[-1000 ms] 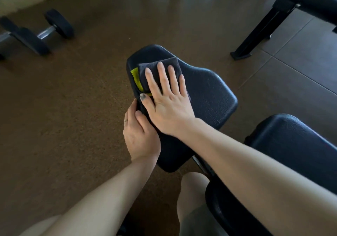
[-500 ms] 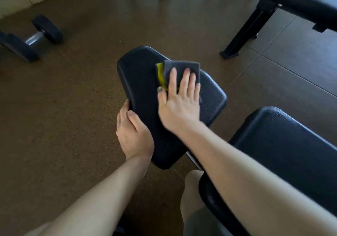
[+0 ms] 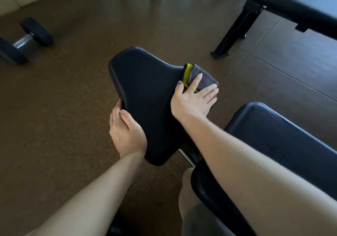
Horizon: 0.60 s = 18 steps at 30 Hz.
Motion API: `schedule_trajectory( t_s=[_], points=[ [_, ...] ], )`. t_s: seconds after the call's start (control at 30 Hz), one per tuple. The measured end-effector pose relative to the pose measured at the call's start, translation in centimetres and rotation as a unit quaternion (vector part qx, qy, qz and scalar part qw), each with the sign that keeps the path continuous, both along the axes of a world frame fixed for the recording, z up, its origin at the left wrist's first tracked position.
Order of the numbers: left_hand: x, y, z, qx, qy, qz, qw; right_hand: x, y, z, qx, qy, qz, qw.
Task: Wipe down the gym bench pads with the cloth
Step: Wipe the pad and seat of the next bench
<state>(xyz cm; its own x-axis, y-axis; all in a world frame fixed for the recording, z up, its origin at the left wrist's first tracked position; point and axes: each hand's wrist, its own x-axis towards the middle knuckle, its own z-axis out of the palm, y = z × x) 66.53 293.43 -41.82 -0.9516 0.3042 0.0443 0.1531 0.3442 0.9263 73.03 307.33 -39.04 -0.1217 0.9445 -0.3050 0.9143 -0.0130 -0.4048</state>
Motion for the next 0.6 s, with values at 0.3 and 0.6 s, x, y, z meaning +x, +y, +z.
schedule_trajectory(
  t_s=[0.3,0.6],
  points=[
    [-0.4,0.0,-0.6,0.002,-0.010,-0.007,1.000,-0.7,-1.2,0.1,0.062,0.025,0.140,0.988],
    [-0.2,0.1,-0.2,0.018,-0.014,0.000,1.000,0.4,0.0,-0.5,-0.063,0.041,-0.121,0.990]
  ],
)
